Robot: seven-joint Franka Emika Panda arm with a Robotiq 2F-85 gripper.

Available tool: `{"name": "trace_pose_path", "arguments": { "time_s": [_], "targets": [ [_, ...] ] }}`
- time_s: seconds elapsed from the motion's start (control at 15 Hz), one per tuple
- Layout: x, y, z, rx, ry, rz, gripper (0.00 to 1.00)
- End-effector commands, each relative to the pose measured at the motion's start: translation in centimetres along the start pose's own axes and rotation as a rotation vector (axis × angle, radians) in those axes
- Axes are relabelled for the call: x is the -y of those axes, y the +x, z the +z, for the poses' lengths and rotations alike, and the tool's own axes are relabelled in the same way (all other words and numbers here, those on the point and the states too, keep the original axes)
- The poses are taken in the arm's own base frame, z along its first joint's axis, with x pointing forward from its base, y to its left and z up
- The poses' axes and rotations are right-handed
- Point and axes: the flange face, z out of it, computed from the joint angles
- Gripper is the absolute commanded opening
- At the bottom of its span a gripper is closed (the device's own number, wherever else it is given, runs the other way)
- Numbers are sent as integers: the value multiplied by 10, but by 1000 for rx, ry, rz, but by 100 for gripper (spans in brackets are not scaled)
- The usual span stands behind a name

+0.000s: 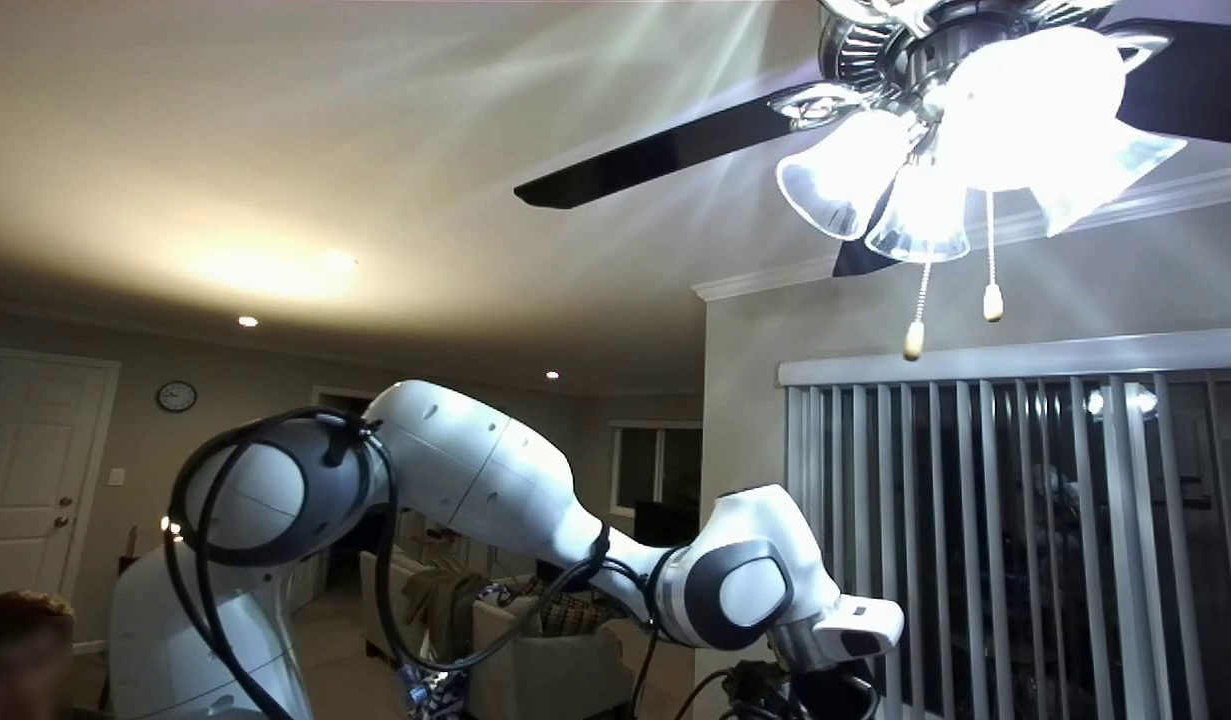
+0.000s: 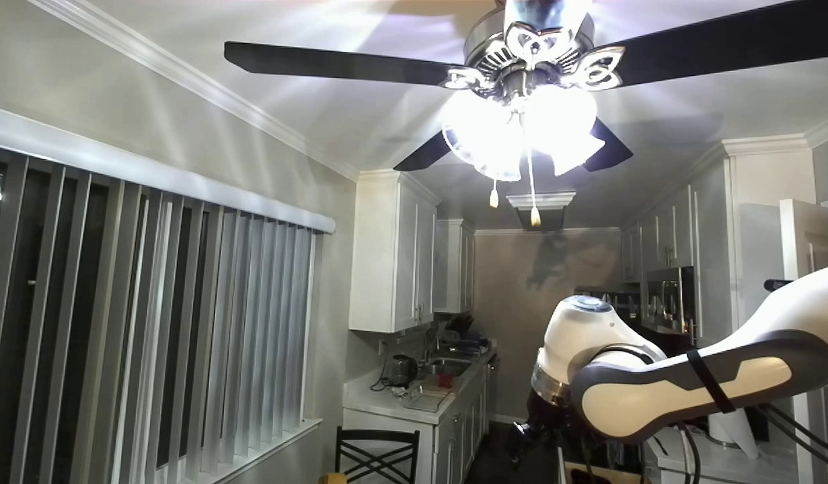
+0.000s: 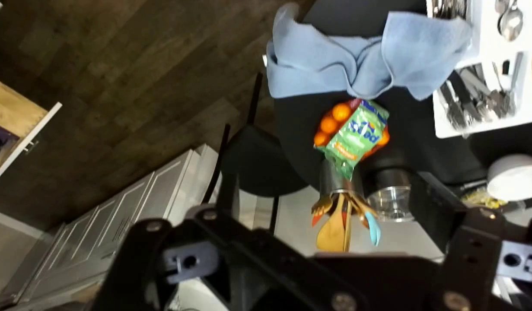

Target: Turn off the lights

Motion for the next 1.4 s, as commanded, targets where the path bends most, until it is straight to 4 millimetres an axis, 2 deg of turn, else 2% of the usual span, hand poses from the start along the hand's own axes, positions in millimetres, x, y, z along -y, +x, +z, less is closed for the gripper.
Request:
{"name": "trace_pose_path", "arguments": {
  "time_s": [0.0,0.27,0.53,0.73,0.93,1.33],
  "targets": [
    [8,7,-22,-183,-17,61,100],
    [8,29,-57,-369,-63,140,100],
    [-1,55,-113,-545,-111,230,100],
    [0,63,-147,-664,-160,274,100],
    [6,66,-166,-749,-200,295,100],
    [24,66,-178,-850,-234,331,100]
  ]
}}
